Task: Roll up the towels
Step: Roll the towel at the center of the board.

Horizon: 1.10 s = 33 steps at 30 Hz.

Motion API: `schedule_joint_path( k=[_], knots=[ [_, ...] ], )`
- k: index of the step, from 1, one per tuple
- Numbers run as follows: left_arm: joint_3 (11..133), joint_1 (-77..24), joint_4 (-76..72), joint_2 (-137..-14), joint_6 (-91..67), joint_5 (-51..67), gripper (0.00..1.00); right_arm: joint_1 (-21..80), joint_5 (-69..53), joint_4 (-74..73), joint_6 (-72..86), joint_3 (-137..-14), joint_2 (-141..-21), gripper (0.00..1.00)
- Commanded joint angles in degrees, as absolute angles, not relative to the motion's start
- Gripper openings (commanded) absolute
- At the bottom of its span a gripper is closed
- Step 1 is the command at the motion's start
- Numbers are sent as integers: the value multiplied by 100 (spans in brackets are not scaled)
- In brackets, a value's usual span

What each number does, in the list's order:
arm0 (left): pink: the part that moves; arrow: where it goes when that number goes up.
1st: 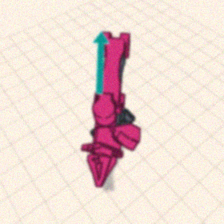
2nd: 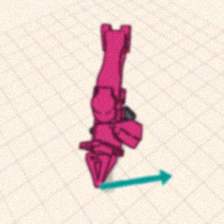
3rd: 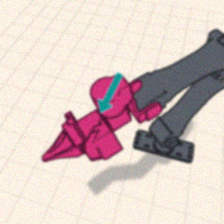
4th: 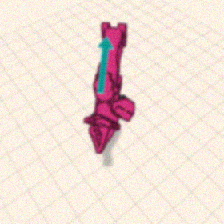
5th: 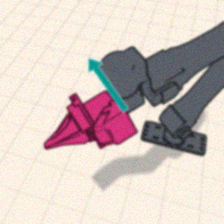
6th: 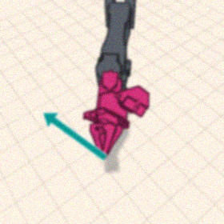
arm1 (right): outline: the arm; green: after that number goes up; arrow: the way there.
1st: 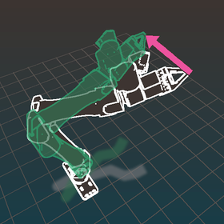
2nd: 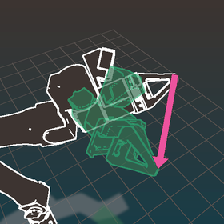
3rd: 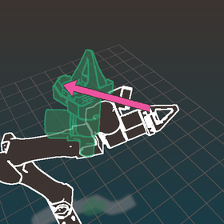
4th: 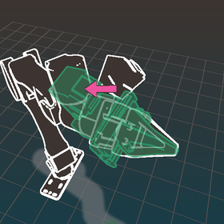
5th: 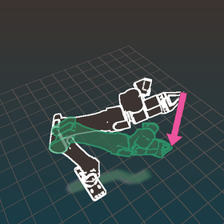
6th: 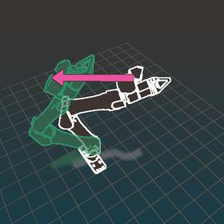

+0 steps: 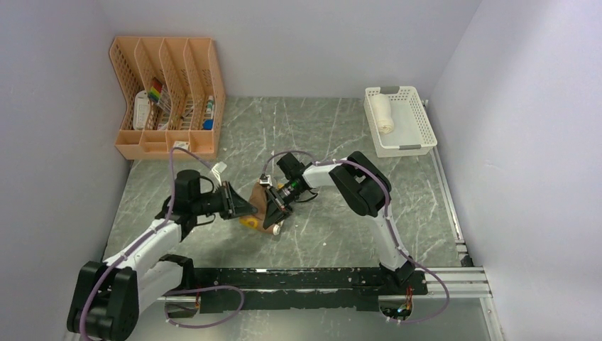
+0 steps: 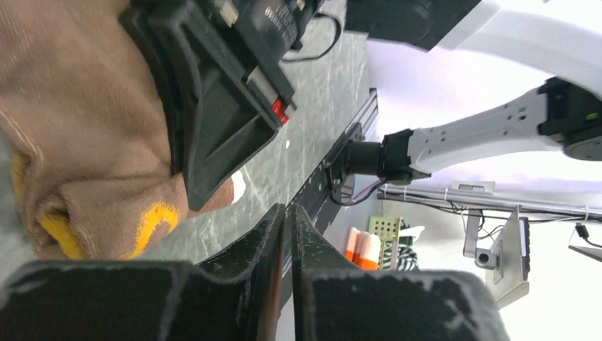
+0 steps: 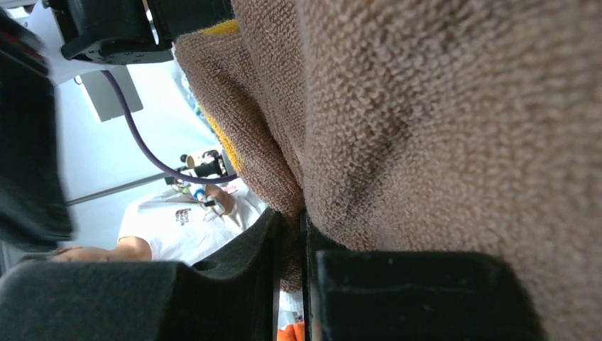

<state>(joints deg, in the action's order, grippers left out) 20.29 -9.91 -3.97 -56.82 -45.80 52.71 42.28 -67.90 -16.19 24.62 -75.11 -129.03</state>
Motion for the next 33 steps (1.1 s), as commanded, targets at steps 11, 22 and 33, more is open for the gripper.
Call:
schedule_joint_path(
  k=[11,22,33],
  knots=[
    [669,-1395,-3468,-6321,-5820,4478,13,3964,-6298,-1745,2732,-7472,-13089,1],
    [654,-1433,-4782,-7997,-5684,4362,9,3938,-6255,-1878,2714,-7580,-13148,4],
    [1041,-1437,-5589,-9523,-5546,4450,7,3965,-5242,-2506,1967,-7927,-12570,35]
  ],
)
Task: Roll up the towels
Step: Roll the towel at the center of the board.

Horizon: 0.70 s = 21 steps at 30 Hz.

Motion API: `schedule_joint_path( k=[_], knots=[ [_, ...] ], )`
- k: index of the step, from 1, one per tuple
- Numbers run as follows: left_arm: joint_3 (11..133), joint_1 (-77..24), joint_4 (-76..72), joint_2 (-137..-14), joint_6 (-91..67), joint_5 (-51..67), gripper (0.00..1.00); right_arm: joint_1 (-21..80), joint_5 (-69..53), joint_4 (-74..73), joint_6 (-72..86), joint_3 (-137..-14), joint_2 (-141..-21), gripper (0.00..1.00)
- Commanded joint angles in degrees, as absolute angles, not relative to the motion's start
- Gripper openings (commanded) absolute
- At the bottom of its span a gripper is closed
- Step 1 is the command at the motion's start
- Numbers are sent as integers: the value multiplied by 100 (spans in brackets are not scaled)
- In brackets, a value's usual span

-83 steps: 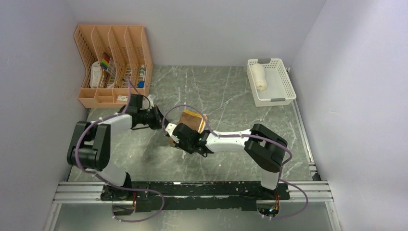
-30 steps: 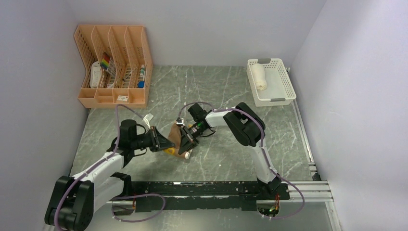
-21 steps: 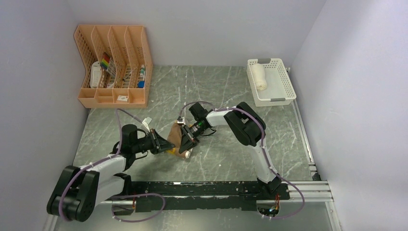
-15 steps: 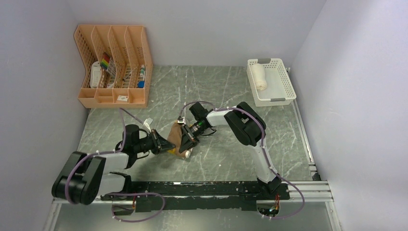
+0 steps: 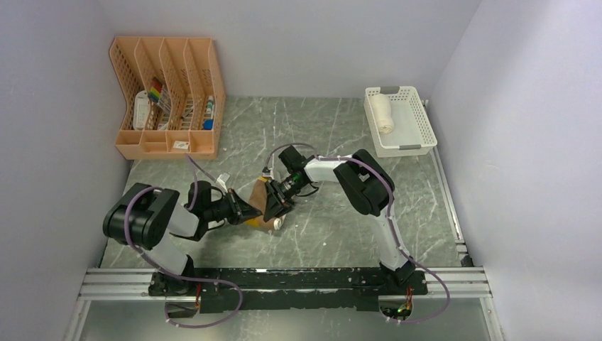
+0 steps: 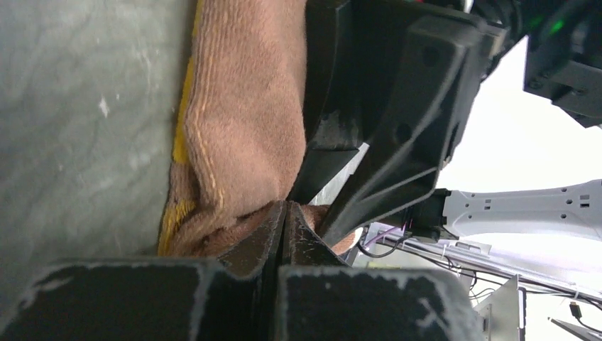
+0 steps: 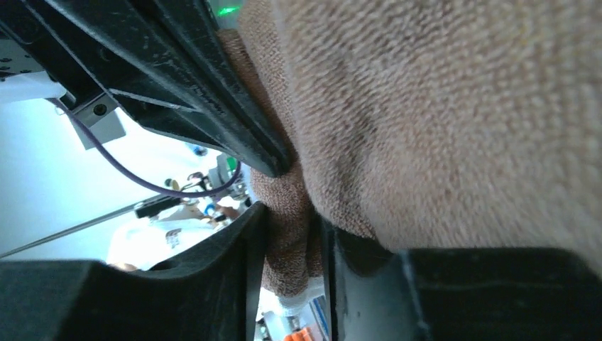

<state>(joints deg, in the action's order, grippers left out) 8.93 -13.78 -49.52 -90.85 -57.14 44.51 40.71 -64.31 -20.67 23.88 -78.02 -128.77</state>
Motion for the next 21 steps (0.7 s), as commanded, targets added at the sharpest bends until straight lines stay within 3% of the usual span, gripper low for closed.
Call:
schedule_joint_path(
  k=[1,7,12,21],
  knots=[
    [1072,-1433,-5700,-9638,-5580,4494,7,3966,-4999,-2588,1860,-7946,-12403,37],
    [1193,-1435,-5760,-9892,-5567,4580,7,4018,-3105,-3055,1014,-7934,-11266,43],
    [1304,-1441,-4966,-9648,-5187,4396,7,4455,-1728,-2273,258,-7260,-9907,67],
    [1747,-1503,-3236,-9168,-4560,3812,7,5711,-1181,-1623,-948,-6499,-9406,66]
  ],
)
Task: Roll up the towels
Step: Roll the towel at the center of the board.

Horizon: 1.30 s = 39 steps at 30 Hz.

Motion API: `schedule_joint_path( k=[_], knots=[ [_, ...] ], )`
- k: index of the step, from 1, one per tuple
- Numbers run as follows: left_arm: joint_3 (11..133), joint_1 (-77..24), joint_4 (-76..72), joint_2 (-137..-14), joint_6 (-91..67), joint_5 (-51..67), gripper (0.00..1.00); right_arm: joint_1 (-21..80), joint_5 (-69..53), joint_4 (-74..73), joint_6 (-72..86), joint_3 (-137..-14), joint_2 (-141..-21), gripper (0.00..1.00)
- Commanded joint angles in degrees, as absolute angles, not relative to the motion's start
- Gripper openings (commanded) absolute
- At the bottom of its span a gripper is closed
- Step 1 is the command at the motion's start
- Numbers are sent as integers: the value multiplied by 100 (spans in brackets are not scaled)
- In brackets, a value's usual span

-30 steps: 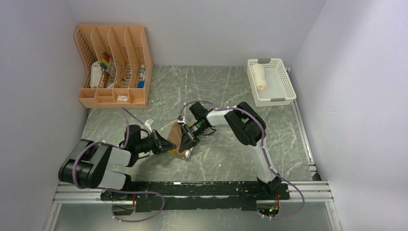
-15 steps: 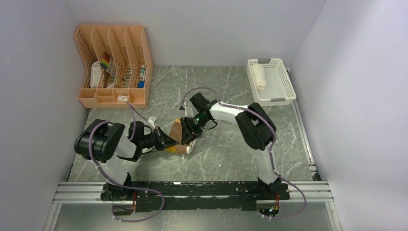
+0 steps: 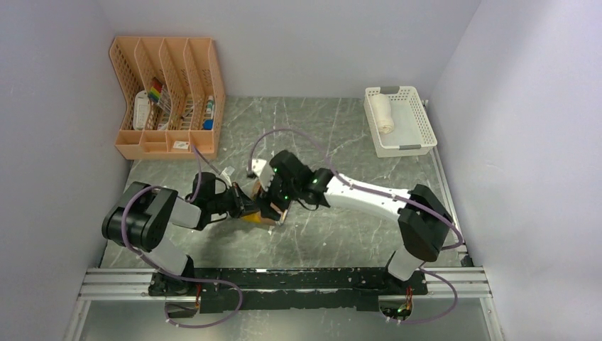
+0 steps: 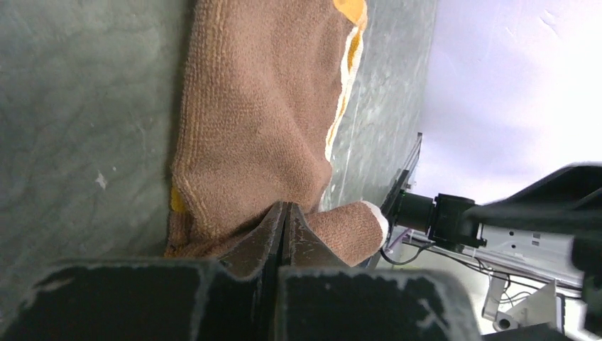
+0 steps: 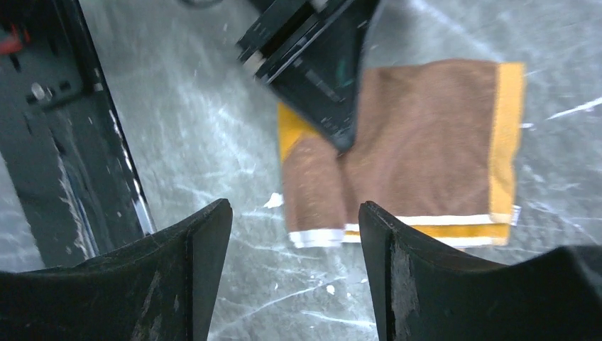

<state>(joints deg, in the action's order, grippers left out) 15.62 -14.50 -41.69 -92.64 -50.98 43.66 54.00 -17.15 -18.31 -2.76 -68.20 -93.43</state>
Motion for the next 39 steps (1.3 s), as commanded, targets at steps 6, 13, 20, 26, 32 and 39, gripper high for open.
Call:
schedule_joint_path(
  k=[6,13,20,26,32,39],
  knots=[
    [1751,-1527,-3031,-9102,-4543,3674,7,6173,-718,-1370,-1157,-6118,-9415,64],
    [1885,-1623,-2652,-8886,-4421,3502,7,6407,60,-944,-1142,-5865,-9587,62],
    [2170,-1813,-2076,-8668,-4213,3234,7,6407,238,-664,-1147,-5919,-9849,62],
    [2371,-1968,-1750,-8591,-4130,3057,7,6408,188,-738,-1046,-5831,-9949,62],
    [2591,-2052,-1425,-8540,-4021,2905,7,6395,-131,-980,-715,-5827,-10047,58],
    [2793,-2072,-1124,-8535,-3945,2823,7,6374,-811,-920,-140,-5886,-10119,47]
  ],
)
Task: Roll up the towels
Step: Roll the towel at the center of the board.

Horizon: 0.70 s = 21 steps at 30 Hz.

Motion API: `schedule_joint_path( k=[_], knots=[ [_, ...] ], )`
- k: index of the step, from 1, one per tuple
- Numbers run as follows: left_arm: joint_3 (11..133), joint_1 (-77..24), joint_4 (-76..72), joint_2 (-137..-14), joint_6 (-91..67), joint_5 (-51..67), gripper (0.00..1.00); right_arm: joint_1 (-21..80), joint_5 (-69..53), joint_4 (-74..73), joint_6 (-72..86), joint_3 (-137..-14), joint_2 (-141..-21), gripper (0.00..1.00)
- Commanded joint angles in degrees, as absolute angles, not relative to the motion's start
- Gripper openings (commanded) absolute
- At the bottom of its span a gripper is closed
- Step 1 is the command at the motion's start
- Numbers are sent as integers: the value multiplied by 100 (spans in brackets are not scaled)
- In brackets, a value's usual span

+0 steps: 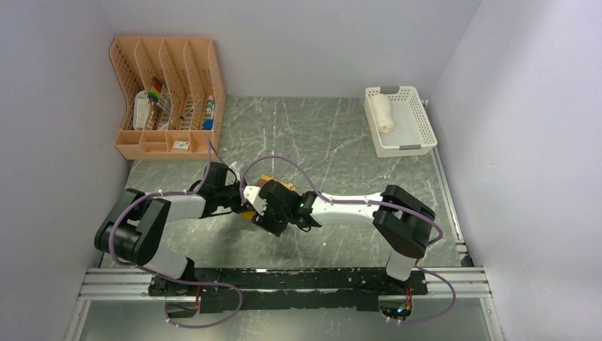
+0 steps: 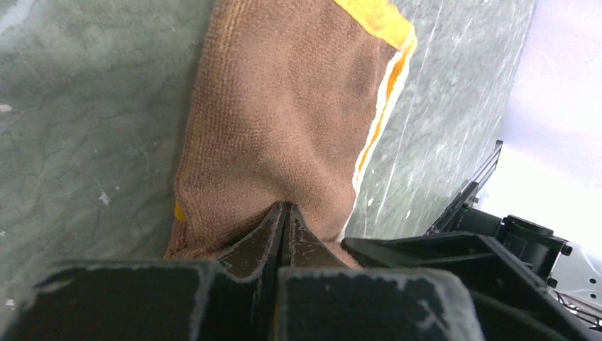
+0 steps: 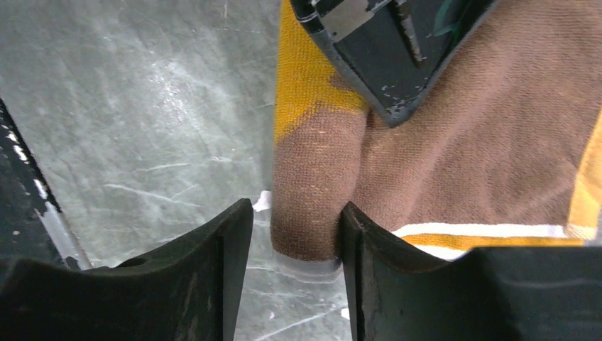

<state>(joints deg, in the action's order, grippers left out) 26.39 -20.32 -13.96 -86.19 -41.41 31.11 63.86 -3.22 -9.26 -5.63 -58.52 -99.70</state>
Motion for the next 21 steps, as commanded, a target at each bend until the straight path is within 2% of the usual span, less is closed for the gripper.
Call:
schedule_joint_path(
  k=[1,11,16,21],
  knots=[
    [2799,-2074,-1106,-8519,-3958,2814,7,6360,-888,-897,-68,-5882,-10166,45],
    [3334,-2061,-352,-8232,-3850,2643,7,5620,-1980,-378,562,-5386,-10318,26],
    [4245,-1801,516,-7965,-3562,2299,10,5144,-2569,-203,810,-5310,-10441,22],
    [4671,-1275,806,-7651,-3406,2504,15,4738,-3609,-220,1071,-5576,-10829,22]
  ],
)
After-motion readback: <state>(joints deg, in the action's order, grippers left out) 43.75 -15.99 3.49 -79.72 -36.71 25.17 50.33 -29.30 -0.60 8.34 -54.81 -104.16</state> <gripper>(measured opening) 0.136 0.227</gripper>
